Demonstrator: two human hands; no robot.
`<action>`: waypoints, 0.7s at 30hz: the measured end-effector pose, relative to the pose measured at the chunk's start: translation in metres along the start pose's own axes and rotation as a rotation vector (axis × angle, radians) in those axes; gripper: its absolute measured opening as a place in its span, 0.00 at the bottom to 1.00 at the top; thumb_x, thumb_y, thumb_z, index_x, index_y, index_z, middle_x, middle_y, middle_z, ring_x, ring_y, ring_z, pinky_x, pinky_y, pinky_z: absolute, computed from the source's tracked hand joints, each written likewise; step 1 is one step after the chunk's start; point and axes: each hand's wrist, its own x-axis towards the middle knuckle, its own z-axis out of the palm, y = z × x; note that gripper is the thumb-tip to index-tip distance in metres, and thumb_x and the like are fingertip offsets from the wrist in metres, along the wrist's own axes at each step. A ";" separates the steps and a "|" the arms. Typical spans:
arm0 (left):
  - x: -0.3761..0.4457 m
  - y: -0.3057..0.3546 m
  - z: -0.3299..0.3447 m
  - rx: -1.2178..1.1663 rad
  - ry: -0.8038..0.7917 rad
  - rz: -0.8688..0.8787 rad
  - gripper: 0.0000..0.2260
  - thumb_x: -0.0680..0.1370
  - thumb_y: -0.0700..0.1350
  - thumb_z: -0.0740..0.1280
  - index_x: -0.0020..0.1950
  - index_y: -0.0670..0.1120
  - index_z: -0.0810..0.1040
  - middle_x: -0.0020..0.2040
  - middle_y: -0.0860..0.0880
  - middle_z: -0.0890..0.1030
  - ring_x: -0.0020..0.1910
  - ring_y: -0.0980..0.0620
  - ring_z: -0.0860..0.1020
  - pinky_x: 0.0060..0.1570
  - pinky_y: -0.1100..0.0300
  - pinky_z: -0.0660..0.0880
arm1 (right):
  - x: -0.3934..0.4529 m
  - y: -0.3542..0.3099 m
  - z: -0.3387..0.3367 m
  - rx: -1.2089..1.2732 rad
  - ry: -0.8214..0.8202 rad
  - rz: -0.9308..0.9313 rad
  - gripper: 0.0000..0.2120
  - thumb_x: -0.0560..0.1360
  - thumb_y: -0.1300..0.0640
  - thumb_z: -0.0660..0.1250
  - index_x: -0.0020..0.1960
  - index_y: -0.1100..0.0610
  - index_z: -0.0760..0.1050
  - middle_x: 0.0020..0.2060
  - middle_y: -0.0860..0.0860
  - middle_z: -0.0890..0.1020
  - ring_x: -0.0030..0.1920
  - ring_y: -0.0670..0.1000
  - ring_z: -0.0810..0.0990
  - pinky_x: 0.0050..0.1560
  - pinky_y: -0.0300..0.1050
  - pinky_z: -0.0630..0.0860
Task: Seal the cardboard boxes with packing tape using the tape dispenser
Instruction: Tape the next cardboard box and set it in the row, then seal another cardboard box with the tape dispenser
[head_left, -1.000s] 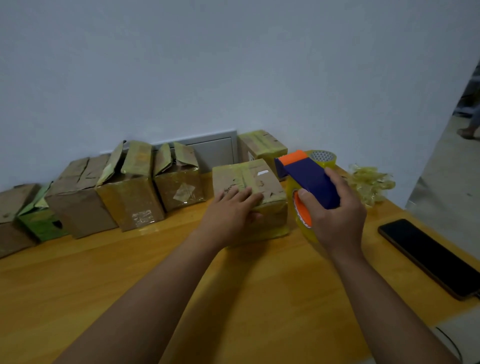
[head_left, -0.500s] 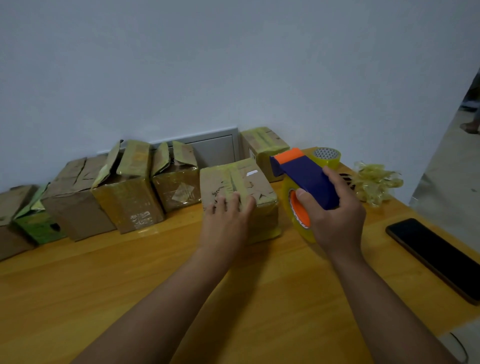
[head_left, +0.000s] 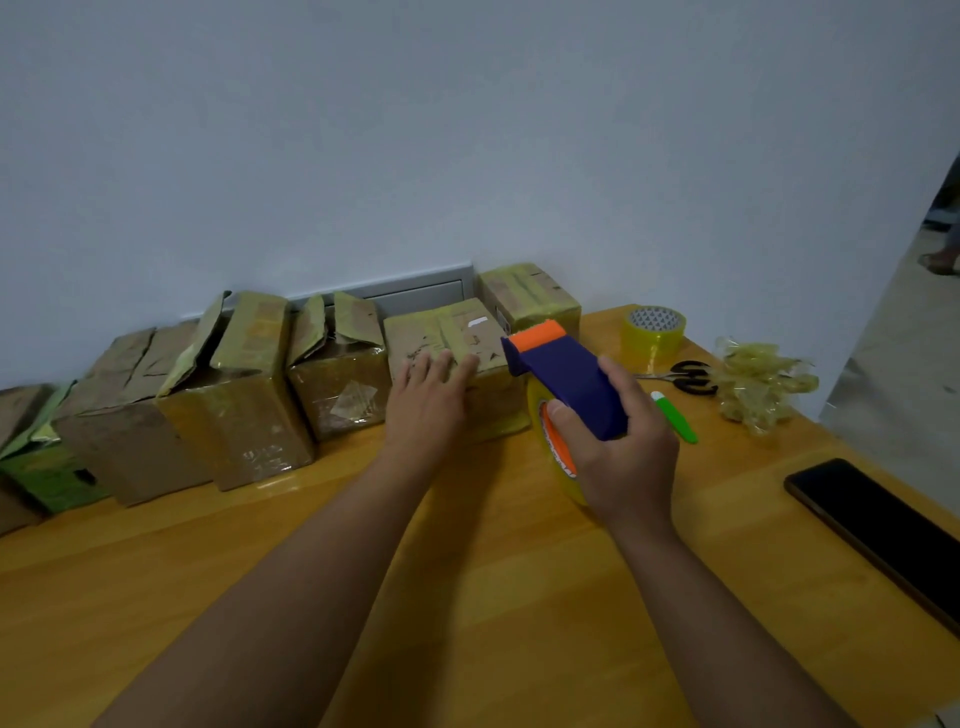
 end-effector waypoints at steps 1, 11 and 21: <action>0.006 -0.003 0.004 0.000 0.009 -0.007 0.21 0.83 0.53 0.53 0.77 0.55 0.56 0.76 0.46 0.61 0.77 0.44 0.53 0.75 0.47 0.48 | 0.000 0.001 0.005 0.003 -0.001 0.007 0.34 0.69 0.39 0.69 0.72 0.48 0.68 0.56 0.44 0.74 0.51 0.40 0.76 0.40 0.34 0.77; 0.048 -0.016 0.024 -0.065 0.116 -0.056 0.20 0.82 0.53 0.57 0.71 0.46 0.65 0.73 0.46 0.66 0.75 0.47 0.57 0.74 0.52 0.46 | -0.009 0.021 0.034 0.012 -0.034 0.062 0.34 0.69 0.38 0.68 0.72 0.47 0.68 0.57 0.44 0.74 0.53 0.38 0.75 0.40 0.31 0.76; 0.022 -0.065 -0.023 -0.204 0.303 -0.134 0.25 0.79 0.47 0.62 0.75 0.45 0.63 0.76 0.45 0.63 0.77 0.45 0.54 0.76 0.50 0.50 | -0.012 0.019 0.033 0.031 -0.028 0.063 0.31 0.70 0.44 0.74 0.71 0.49 0.70 0.54 0.44 0.74 0.52 0.30 0.73 0.40 0.27 0.72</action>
